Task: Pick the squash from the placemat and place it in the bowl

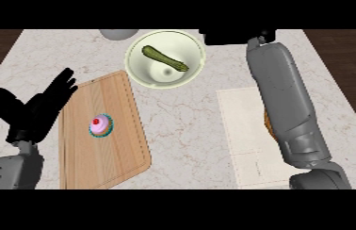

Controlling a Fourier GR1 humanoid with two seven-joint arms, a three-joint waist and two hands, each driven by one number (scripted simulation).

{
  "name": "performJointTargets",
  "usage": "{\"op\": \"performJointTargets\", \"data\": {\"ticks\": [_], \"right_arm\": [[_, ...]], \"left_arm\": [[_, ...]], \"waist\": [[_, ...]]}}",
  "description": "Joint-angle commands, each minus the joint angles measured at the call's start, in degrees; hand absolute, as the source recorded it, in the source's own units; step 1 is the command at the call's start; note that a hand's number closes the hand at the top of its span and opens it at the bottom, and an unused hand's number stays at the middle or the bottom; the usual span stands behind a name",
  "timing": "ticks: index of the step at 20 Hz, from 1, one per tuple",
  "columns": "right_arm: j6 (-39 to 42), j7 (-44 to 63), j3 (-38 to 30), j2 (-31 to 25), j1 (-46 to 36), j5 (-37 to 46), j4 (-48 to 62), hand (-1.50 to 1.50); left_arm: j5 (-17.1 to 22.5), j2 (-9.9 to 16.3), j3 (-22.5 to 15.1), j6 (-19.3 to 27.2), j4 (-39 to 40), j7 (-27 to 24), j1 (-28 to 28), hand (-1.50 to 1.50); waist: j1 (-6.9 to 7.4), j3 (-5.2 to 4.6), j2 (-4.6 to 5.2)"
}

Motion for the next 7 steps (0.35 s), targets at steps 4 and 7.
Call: {"op": "performJointTargets", "data": {"ticks": [4, 7], "right_arm": [[10.22, -2.22, 2.7, 2.92, 14.27, -10.83, -20.12, -1.5], [12.07, 0.67, 8.69, 2.95, 22.46, -11.33, -29.6, 1.5]], "left_arm": [[0.24, -0.4, -0.01, 0.03, -2.15, 0.6, 3.31, 0.0], [-0.17, -0.31, 0.03, 0.56, -2.4, 0.53, 2.17, 0.0]], "waist": [[-1.6, 0.11, -0.8], [-1.43, 0.02, -0.42]]}}
